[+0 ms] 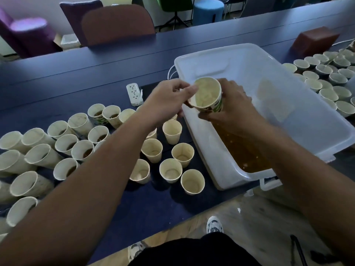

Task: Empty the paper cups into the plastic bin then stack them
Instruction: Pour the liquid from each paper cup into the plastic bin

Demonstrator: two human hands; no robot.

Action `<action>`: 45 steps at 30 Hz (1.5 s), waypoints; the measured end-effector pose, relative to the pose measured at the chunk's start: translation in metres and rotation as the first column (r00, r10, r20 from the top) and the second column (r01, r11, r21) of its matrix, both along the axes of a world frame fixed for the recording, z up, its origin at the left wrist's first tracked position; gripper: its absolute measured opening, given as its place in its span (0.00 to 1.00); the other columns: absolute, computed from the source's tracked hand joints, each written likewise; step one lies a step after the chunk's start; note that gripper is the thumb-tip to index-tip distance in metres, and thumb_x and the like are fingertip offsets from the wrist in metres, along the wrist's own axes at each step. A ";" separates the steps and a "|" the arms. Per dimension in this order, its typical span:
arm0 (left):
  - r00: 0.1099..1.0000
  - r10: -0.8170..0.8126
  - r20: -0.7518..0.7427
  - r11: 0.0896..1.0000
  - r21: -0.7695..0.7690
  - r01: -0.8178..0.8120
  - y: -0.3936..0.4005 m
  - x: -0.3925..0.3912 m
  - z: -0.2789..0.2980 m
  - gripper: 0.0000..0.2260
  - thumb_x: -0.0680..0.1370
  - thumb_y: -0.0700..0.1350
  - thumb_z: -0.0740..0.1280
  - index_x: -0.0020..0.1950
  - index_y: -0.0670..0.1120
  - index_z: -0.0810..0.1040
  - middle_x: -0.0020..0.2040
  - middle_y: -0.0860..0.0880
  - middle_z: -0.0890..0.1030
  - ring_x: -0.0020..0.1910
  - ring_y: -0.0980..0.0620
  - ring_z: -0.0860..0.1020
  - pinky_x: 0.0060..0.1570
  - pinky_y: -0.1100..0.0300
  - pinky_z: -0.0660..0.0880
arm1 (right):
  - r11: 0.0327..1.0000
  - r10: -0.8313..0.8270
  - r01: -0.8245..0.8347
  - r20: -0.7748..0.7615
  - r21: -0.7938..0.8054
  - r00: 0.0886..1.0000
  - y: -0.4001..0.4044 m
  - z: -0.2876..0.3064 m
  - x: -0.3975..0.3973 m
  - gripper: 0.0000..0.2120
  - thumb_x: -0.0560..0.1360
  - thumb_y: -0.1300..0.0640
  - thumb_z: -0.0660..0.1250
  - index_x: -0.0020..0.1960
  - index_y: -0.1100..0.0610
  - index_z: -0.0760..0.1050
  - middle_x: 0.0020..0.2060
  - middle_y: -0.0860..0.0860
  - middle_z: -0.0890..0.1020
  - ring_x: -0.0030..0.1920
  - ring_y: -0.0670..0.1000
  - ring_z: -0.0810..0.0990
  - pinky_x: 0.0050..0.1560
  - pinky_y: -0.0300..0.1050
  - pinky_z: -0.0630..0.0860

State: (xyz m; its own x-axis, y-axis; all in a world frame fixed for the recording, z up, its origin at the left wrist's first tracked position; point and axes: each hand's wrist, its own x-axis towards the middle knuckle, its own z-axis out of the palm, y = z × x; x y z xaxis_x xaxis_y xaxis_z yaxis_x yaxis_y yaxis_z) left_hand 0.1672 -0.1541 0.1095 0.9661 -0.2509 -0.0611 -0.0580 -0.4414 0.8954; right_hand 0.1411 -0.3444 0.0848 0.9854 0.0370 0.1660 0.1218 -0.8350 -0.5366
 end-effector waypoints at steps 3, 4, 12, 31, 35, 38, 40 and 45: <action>0.994 0.081 0.073 0.995 0.059 -0.086 0.017 -0.006 0.008 0.08 0.82 0.48 0.67 0.49 0.44 0.82 0.38 0.49 0.82 0.26 0.57 0.74 0.26 0.70 0.68 | 0.995 0.101 -0.102 0.029 0.005 0.994 0.024 0.006 -0.003 0.37 0.67 0.42 0.78 0.71 0.50 0.66 0.61 0.52 0.75 0.61 0.53 0.72 0.63 0.61 0.69; 0.991 0.102 0.086 0.991 0.075 -0.109 0.024 -0.008 0.010 0.07 0.81 0.46 0.68 0.47 0.44 0.82 0.36 0.50 0.81 0.25 0.58 0.73 0.26 0.70 0.67 | 0.989 0.147 -0.147 0.014 0.008 0.989 0.031 0.007 -0.002 0.39 0.67 0.43 0.79 0.71 0.50 0.66 0.62 0.52 0.75 0.62 0.54 0.72 0.64 0.60 0.69; 0.988 0.143 0.049 0.920 0.362 -0.151 0.089 -0.044 0.002 0.07 0.78 0.45 0.68 0.39 0.50 0.81 0.29 0.56 0.80 0.24 0.62 0.74 0.33 0.63 0.69 | 0.840 0.436 -0.515 -0.351 -0.174 0.829 0.066 -0.001 0.000 0.28 0.73 0.55 0.76 0.69 0.47 0.70 0.57 0.45 0.77 0.52 0.45 0.76 0.52 0.40 0.73; 0.875 0.359 -0.325 0.820 0.557 -0.130 0.117 -0.145 -0.124 0.02 0.76 0.48 0.71 0.44 0.53 0.80 0.35 0.55 0.79 0.37 0.50 0.80 0.43 0.55 0.79 | 0.834 0.342 -0.408 -0.232 -0.371 0.911 0.076 -0.028 -0.005 0.16 0.79 0.45 0.68 0.66 0.44 0.73 0.49 0.44 0.83 0.46 0.50 0.80 0.38 0.42 0.69; 0.857 0.361 -0.369 0.811 0.578 -0.092 0.111 -0.148 -0.139 0.03 0.76 0.49 0.72 0.47 0.53 0.80 0.40 0.53 0.82 0.42 0.49 0.82 0.49 0.52 0.82 | 0.828 0.346 -0.413 -0.233 -0.380 0.909 0.075 -0.030 -0.005 0.16 0.79 0.45 0.67 0.66 0.44 0.73 0.48 0.44 0.83 0.46 0.50 0.80 0.38 0.43 0.71; 0.841 0.384 -0.382 0.818 0.563 -0.118 0.107 -0.150 -0.149 0.08 0.76 0.53 0.73 0.51 0.54 0.79 0.46 0.51 0.83 0.44 0.49 0.83 0.49 0.51 0.82 | 0.825 0.347 -0.413 -0.232 -0.385 0.909 0.074 -0.031 -0.004 0.16 0.79 0.44 0.67 0.66 0.43 0.72 0.49 0.44 0.83 0.46 0.49 0.80 0.39 0.42 0.71; 0.831 0.396 -0.390 0.830 0.538 -0.143 0.105 -0.151 -0.153 0.12 0.76 0.56 0.73 0.56 0.54 0.77 0.49 0.51 0.82 0.44 0.50 0.82 0.48 0.52 0.81 | 0.824 0.350 -0.417 -0.233 -0.383 0.907 0.074 -0.031 -0.004 0.16 0.79 0.44 0.66 0.66 0.44 0.72 0.49 0.44 0.83 0.46 0.49 0.80 0.37 0.41 0.71; 0.847 0.393 -0.359 0.808 0.574 -0.131 0.113 -0.148 -0.154 0.12 0.76 0.56 0.71 0.57 0.56 0.77 0.51 0.53 0.81 0.50 0.49 0.80 0.51 0.52 0.79 | 0.828 0.348 -0.414 -0.232 -0.378 0.908 0.074 -0.033 -0.002 0.16 0.79 0.43 0.66 0.66 0.43 0.72 0.47 0.43 0.83 0.45 0.49 0.80 0.37 0.41 0.73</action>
